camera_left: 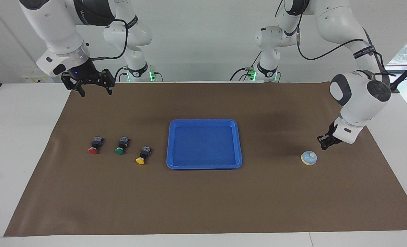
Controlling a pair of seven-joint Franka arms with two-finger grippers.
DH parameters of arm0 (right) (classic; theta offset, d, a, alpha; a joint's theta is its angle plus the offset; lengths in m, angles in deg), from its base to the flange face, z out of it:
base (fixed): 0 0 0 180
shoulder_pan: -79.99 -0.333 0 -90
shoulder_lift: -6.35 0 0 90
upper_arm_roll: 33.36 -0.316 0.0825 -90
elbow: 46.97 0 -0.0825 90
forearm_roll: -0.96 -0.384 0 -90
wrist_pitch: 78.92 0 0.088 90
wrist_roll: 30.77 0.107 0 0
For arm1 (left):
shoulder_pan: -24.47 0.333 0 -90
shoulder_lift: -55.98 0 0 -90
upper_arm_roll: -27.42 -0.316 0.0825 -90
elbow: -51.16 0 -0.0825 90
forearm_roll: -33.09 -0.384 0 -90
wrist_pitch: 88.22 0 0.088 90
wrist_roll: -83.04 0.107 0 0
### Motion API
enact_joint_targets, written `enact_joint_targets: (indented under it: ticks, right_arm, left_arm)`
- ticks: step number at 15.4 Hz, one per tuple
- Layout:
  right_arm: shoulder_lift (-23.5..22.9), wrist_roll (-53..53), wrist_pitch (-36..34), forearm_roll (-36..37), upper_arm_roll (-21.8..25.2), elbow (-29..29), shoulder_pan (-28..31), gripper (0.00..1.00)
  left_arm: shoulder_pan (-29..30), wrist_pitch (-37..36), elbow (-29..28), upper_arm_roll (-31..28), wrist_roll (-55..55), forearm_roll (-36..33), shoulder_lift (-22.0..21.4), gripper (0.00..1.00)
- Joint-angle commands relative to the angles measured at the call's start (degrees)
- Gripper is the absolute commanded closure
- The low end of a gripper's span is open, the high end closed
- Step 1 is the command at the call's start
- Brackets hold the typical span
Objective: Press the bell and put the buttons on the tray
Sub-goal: 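Press down on the white call bell with the left gripper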
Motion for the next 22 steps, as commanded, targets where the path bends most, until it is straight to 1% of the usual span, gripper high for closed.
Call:
enact_joint_targets:
  ticks: [1, 3, 5, 11, 16, 19, 22]
  right_arm:
    - [0.5, -1.3, -0.5, 0.5, -0.3, -0.3, 0.7, 0.0]
    - [0.5, -1.3, -0.6, 0.5, -0.3, -0.3, 0.7, 0.0]
    - [0.5, -1.3, -0.5, 0.5, -0.4, -0.3, 0.7, 0.0]
    - [0.5, -1.3, -0.5, 0.5, -0.3, -0.3, 0.7, 0.0]
    - [0.5, -1.3, -0.6, 0.5, -0.3, -0.3, 0.7, 0.0]
    - [0.5, -1.3, -0.5, 0.5, -0.4, -0.4, 0.7, 0.0]
    - [0.5, -1.3, -0.5, 0.5, -0.3, -0.3, 0.7, 0.0]
  left_arm:
    - [-0.1, 1.2, 0.4, 0.2, -1.0, -0.8, 1.2, 1.0]
    - [-0.3, 1.6, 0.2, 0.2, -1.4, -0.8, 1.4, 1.0]
    - [-0.5, 3.7, -0.7, 0.2, -1.6, -0.8, 2.1, 1.0]
    - [-1.2, 5.0, -0.9, 0.2, -2.5, -0.8, 3.1, 1.0]
    - [-1.2, 5.1, -1.5, 0.2, -3.6, -0.8, 3.1, 1.0]
    - [-1.6, 7.9, -3.9, 0.2, -3.9, -0.8, 2.7, 1.0]
    - [-2.1, 7.8, -3.9, 0.2, -4.1, -0.8, 2.7, 1.0]
